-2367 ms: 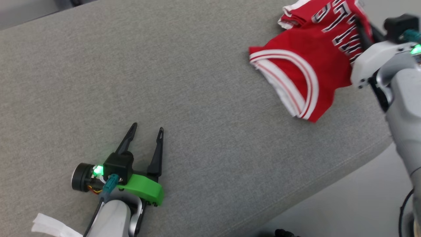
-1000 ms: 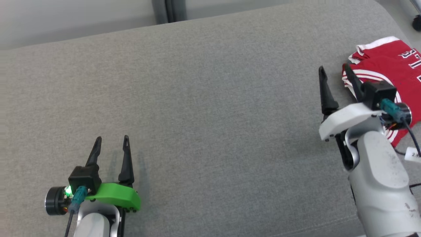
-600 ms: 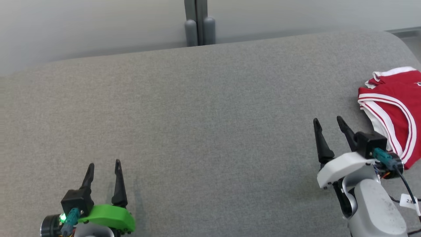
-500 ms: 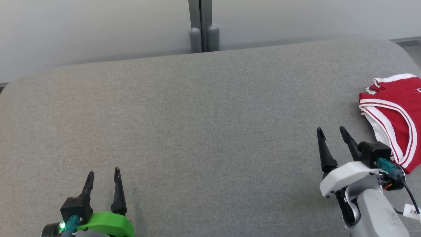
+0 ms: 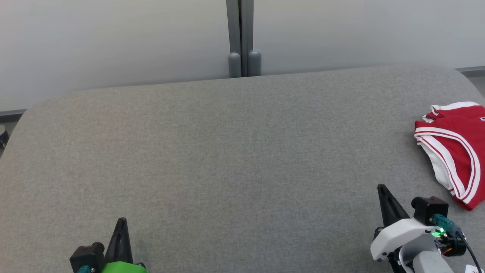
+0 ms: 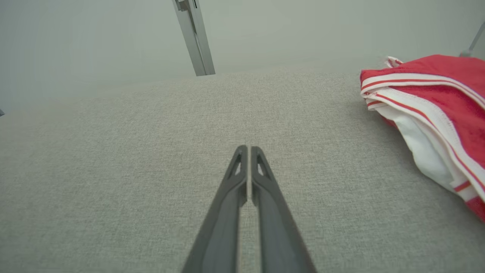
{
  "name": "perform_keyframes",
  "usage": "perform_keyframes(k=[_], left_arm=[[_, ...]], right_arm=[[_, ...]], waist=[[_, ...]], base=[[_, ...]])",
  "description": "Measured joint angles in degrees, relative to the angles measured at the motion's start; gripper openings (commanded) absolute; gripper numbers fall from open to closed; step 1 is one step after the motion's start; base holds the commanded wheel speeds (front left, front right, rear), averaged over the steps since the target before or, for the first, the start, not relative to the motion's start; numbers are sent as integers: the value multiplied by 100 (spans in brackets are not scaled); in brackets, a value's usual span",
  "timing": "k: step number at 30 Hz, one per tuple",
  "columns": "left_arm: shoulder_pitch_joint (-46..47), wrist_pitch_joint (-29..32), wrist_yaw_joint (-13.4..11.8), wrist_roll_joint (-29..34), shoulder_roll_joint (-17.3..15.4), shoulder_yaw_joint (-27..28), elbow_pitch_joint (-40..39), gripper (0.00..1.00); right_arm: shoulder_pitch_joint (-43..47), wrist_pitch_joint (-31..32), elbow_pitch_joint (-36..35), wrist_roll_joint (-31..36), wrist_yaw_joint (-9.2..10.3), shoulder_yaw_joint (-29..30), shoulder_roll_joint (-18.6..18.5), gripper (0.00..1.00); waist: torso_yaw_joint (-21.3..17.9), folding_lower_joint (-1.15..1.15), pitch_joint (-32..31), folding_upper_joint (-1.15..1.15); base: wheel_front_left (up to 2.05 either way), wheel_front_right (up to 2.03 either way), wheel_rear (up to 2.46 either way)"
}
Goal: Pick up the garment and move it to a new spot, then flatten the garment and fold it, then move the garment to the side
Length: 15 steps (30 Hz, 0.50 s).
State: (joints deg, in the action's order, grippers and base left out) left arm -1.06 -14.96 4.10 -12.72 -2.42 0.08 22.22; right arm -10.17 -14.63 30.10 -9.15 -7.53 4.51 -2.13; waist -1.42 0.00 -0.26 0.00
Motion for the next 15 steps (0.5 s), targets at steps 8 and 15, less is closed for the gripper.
perform_keyframes(k=[8, 15], left_arm=[[9, 285, 20, -918, 4, 93, -8, 0], [29, 448, 44, -1616, 4, 137, -121, 0]], right_arm=[[23, 283, -86, -961, -1, 63, 8, 0], [37, 443, -257, -1692, -1, 57, 4, 0]], waist=[[10, 0, 1, 0], [18, 0, 2, 0]], base=[[0, 0, 0], [0, 0, 0]])
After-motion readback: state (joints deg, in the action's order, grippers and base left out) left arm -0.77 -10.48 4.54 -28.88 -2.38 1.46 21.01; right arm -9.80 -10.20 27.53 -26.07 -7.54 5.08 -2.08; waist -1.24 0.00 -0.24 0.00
